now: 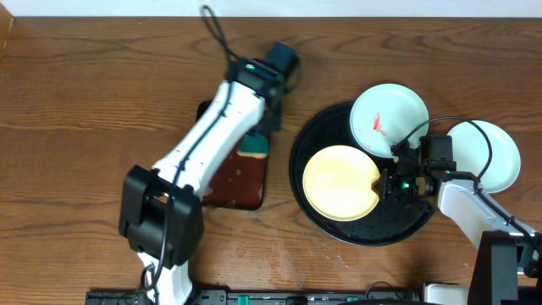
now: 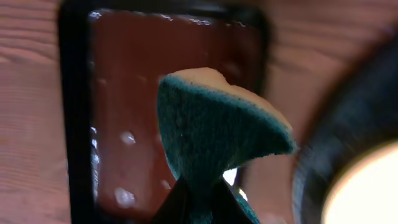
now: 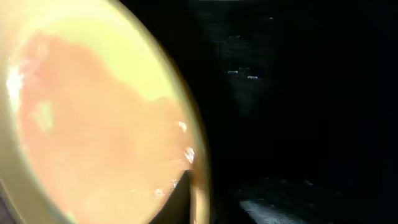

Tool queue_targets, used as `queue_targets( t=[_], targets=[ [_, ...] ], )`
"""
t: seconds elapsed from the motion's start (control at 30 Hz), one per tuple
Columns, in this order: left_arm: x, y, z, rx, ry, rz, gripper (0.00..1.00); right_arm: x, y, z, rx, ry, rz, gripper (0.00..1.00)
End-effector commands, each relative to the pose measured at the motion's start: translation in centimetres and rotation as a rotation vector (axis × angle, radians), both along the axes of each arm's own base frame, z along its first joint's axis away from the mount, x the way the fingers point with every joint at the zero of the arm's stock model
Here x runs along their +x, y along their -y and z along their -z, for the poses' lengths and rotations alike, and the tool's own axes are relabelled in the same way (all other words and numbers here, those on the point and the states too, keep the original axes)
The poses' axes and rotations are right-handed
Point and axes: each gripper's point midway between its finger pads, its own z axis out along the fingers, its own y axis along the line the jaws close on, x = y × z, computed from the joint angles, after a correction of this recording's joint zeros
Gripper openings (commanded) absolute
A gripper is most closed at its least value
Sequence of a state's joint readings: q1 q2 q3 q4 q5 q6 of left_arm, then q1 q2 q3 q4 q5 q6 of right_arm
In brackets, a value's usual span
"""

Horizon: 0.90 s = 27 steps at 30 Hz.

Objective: Clean dirty plates on tray and stack at the side
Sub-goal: 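Return the sponge to the brown tray with the left gripper, then lift the yellow plate with the right gripper and carry it right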

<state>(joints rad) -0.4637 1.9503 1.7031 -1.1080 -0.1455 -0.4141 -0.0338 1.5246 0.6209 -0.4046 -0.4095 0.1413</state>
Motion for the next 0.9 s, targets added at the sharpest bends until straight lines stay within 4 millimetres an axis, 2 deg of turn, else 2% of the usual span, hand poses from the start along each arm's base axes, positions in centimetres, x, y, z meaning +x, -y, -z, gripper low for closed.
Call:
queue_targets(
  t=[0.0,0.1,0.23,0.4,0.63,0.87],
  targets=[
    [-0.7,-3.3,3.6,0.025,-0.077,-0.056,0.08,-1.6,1.5,2.2,-0.094,-0.067,0.013,0.01],
    [-1.2,-3.2,5.4,-0.099,-0.136,-0.058,0.10,-1.5,1.5,1.8,-0.096,-0.069,0.013,0.01],
    [-0.9,-4.0,4.8,-0.112,-0.123,-0.065,0.25,-1.3,2.0,-0.2,-0.137,-0.044,0.019,0.01],
    [-0.9,-3.9,1.8,-0.136,-0.051,-0.048,0.44,-0.8,1.7,-4.0,-0.209,0.074,-0.012,0.01],
    [-1.5,-4.1,-3.1,-0.173,0.057,-0.040,0.55,-0.8,3.3,-9.2,-0.488,0.279,0.047,0.01],
    [-2.8,-4.5,-7.2,-0.205,0.149,-0.033,0.60,-0.1,2.9,-16.6,-0.689,0.584,0.076,0.01]
  ],
)
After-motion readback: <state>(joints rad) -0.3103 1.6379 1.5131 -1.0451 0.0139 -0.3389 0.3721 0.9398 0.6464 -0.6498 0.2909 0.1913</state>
